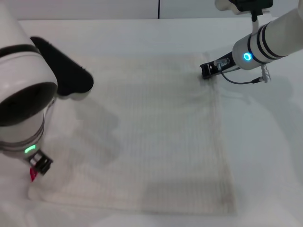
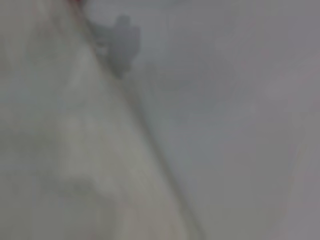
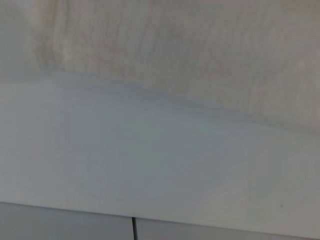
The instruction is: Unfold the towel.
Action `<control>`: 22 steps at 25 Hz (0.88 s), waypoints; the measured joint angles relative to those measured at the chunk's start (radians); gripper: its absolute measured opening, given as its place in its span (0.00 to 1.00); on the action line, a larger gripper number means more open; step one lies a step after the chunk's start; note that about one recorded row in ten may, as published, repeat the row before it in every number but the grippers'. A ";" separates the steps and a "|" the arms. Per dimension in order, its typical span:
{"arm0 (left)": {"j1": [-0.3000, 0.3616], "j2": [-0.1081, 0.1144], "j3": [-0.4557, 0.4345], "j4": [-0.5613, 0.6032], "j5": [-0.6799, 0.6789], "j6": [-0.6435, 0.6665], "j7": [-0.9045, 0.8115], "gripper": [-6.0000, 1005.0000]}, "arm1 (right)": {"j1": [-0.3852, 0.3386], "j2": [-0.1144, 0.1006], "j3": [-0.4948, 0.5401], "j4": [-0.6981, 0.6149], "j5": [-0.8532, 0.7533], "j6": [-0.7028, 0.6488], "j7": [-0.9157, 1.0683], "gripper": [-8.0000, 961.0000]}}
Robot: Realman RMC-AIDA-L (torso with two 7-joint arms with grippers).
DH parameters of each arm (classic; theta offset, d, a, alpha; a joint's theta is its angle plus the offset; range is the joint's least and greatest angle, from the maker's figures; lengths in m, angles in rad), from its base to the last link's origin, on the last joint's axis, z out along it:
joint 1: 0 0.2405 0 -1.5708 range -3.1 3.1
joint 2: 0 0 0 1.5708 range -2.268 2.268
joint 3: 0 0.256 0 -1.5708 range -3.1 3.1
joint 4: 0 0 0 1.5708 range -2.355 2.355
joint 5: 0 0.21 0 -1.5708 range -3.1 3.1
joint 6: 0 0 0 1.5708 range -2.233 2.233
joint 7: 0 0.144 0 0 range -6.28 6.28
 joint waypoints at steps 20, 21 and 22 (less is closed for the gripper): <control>0.202 -0.052 -0.553 0.032 -0.003 1.036 0.515 0.63 | -0.462 0.006 -0.273 -0.689 0.088 0.140 -0.001 0.12; 0.202 -0.052 -0.553 0.032 -0.003 1.036 0.515 0.63 | -0.494 0.006 -0.295 -0.720 0.089 0.169 -0.001 0.12; 0.244 -0.089 -0.595 0.022 -0.003 1.173 0.615 0.63 | -0.524 0.006 -0.317 -0.746 0.095 0.195 -0.001 0.12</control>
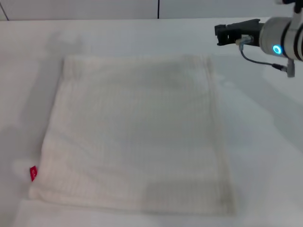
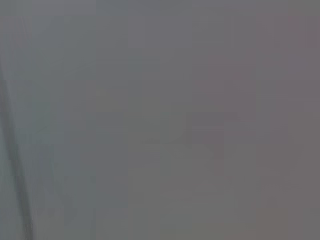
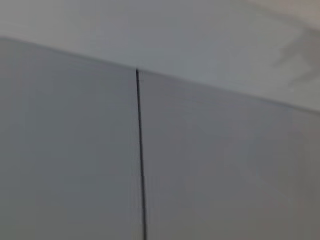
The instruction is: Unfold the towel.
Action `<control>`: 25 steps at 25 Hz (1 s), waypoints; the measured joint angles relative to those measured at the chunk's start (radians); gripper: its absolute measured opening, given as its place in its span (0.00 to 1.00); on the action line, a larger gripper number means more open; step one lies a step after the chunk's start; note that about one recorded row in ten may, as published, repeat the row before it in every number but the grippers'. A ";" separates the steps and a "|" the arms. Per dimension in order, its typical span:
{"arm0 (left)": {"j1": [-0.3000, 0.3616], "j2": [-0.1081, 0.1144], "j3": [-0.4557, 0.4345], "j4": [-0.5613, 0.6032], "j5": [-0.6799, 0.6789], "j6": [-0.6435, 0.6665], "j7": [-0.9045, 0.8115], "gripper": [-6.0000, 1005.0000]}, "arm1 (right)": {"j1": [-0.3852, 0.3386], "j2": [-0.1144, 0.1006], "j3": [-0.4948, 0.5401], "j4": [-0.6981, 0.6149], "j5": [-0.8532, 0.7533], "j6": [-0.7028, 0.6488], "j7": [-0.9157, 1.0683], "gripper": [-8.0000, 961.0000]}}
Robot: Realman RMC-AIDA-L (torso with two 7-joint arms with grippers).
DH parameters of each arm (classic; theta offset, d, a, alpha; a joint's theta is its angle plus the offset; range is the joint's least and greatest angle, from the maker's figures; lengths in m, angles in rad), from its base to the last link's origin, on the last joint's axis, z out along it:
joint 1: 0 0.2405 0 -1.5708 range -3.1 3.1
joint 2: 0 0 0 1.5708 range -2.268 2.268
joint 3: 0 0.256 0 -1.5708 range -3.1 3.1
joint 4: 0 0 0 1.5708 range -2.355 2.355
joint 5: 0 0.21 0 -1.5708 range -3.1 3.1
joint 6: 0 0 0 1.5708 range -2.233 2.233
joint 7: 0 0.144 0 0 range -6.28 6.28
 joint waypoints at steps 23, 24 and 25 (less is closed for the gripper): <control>0.054 -0.041 0.031 1.261 -0.123 1.742 -0.196 0.65 | -0.209 0.010 -0.781 0.863 0.290 2.145 0.068 0.14; 0.052 -0.042 0.032 1.279 -0.127 1.743 -0.197 0.65 | -0.213 0.010 -0.785 0.873 0.312 2.186 0.069 0.14; 0.051 -0.042 0.035 1.293 -0.129 1.744 -0.198 0.65 | -0.219 0.010 -0.787 0.880 0.315 2.207 0.069 0.14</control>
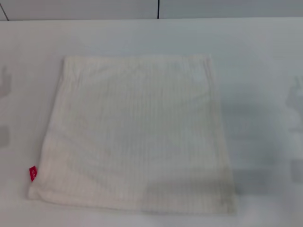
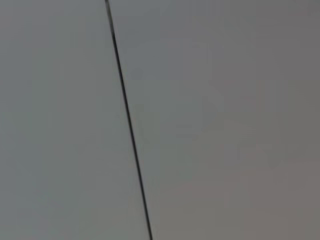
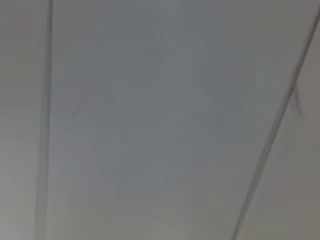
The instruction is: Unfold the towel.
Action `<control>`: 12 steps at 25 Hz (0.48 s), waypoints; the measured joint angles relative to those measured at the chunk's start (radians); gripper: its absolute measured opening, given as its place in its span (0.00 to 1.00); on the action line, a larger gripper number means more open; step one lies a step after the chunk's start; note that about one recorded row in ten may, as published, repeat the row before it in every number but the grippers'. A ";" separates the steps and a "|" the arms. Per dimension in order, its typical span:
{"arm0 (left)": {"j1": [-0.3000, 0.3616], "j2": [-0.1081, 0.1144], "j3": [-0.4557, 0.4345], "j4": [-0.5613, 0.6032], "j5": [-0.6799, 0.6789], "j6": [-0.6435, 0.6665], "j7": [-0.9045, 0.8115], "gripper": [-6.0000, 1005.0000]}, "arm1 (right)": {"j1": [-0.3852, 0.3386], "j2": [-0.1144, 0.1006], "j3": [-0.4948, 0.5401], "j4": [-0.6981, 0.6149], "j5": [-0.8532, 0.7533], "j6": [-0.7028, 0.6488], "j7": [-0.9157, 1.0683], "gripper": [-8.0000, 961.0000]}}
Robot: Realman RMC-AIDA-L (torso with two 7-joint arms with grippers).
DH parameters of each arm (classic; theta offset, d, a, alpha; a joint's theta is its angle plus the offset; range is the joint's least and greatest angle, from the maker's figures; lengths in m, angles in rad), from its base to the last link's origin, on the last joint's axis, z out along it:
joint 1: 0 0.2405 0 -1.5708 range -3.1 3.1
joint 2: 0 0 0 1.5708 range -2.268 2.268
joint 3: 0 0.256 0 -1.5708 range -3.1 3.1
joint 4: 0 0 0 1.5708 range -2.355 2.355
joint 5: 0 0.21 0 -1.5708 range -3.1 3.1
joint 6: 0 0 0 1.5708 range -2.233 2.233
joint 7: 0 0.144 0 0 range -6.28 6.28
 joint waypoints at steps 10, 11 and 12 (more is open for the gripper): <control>0.022 0.000 0.014 0.026 -0.001 0.003 -0.008 0.65 | -0.010 0.002 -0.039 0.015 -0.002 -0.098 -0.005 0.24; 0.024 0.000 0.017 0.027 -0.001 0.004 -0.008 0.65 | -0.010 0.002 -0.039 0.015 -0.001 -0.107 -0.005 0.34; 0.026 0.000 0.021 0.028 -0.001 0.004 -0.009 0.65 | -0.009 0.002 -0.039 0.015 0.001 -0.116 -0.005 0.38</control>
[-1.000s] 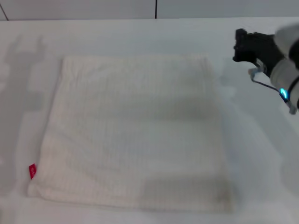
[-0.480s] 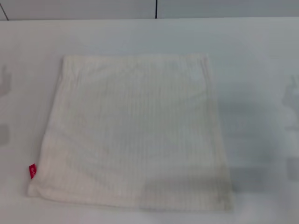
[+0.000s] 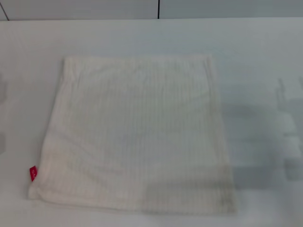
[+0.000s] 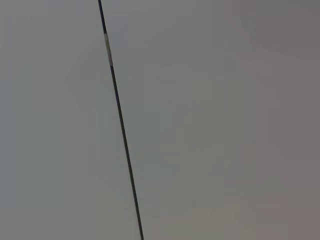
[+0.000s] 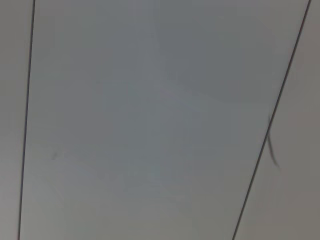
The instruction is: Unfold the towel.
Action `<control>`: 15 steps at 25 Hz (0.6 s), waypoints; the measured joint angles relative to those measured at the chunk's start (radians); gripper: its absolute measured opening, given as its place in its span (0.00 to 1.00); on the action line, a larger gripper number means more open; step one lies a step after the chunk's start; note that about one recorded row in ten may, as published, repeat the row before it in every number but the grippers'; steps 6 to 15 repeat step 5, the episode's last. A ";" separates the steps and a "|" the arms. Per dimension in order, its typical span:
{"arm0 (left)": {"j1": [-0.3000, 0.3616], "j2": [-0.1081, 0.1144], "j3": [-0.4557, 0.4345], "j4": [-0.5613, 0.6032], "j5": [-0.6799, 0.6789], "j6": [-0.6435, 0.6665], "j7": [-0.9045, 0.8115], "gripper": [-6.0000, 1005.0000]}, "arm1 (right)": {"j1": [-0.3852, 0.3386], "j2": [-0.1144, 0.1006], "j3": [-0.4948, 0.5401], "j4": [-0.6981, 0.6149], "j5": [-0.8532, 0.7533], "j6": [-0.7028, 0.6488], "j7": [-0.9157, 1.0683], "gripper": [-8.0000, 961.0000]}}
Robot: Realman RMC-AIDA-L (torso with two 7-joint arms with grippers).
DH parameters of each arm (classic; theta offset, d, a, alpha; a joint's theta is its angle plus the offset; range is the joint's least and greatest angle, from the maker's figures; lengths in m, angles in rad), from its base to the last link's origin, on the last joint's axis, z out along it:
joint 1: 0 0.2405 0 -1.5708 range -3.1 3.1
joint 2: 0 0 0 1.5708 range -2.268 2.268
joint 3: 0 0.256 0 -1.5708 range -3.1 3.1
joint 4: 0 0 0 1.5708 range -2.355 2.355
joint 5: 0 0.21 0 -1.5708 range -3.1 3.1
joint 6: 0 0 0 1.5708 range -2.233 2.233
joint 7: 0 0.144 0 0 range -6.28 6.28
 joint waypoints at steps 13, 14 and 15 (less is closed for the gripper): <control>0.012 0.000 0.019 0.001 0.001 0.007 0.001 0.65 | -0.001 0.000 -0.001 -0.003 0.003 -0.023 0.000 0.58; 0.012 0.000 0.019 0.001 0.001 0.007 0.001 0.65 | -0.001 0.000 -0.001 -0.003 0.003 -0.023 0.000 0.58; 0.012 0.000 0.019 0.001 0.001 0.007 0.001 0.65 | -0.001 0.000 -0.001 -0.003 0.003 -0.023 0.000 0.58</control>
